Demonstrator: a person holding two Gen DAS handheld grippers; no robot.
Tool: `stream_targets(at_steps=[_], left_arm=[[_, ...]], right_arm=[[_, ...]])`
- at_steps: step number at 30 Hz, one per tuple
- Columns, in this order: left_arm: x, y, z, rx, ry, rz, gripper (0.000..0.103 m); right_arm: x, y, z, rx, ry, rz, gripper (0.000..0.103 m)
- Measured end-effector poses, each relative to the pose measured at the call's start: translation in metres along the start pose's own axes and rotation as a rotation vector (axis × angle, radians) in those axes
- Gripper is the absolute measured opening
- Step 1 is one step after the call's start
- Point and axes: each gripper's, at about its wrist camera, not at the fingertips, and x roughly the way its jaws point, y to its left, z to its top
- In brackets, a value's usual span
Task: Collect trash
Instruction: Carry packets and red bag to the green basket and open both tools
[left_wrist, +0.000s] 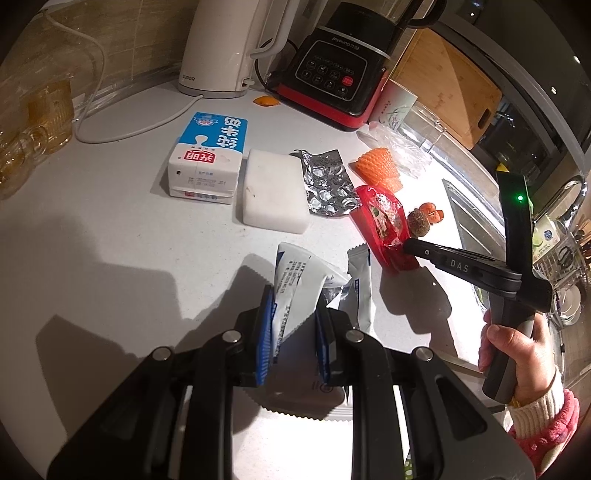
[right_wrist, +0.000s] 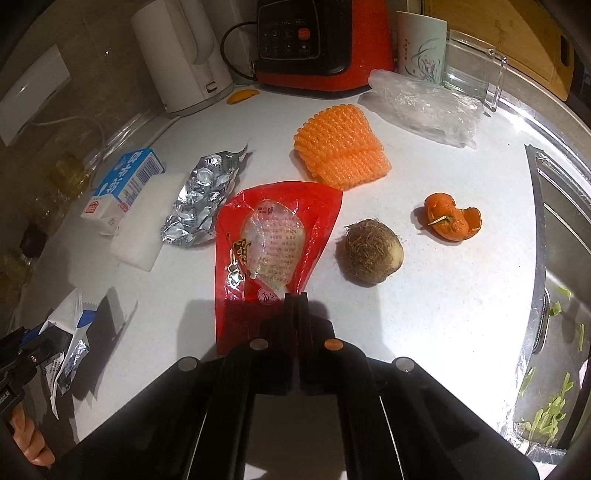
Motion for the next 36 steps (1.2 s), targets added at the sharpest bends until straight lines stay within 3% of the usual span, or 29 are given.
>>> stream_targets(at_steps=[7,13,25,31,36], left_arm=[[-0.008,-0.005,-0.002,0.009,-0.005,-0.016,0.02],[-0.026,-0.028,-0.012,0.044,-0.003,-0.076,0.02],[-0.058,-0.107,-0.08,0.208,0.093,-0.217,0.02],[-0.064,-0.147,-0.112,0.306,0.139,-0.255,0.02],[-0.068,-0.161,-0.126,0.348,0.158,-0.262,0.02]], right_arm=[[-0.029,0.001,-0.015,-0.036,-0.002,0.008,0.003],[-0.079,-0.003,-0.046,-0.055,-0.008,0.009,0.003],[-0.176,-0.024,-0.166,0.037,0.002,-0.013,0.003],[-0.189,-0.041,-0.229,0.113,0.053,-0.037,0.003],[-0.176,-0.052,-0.269,0.164,0.101,-0.042,0.003]])
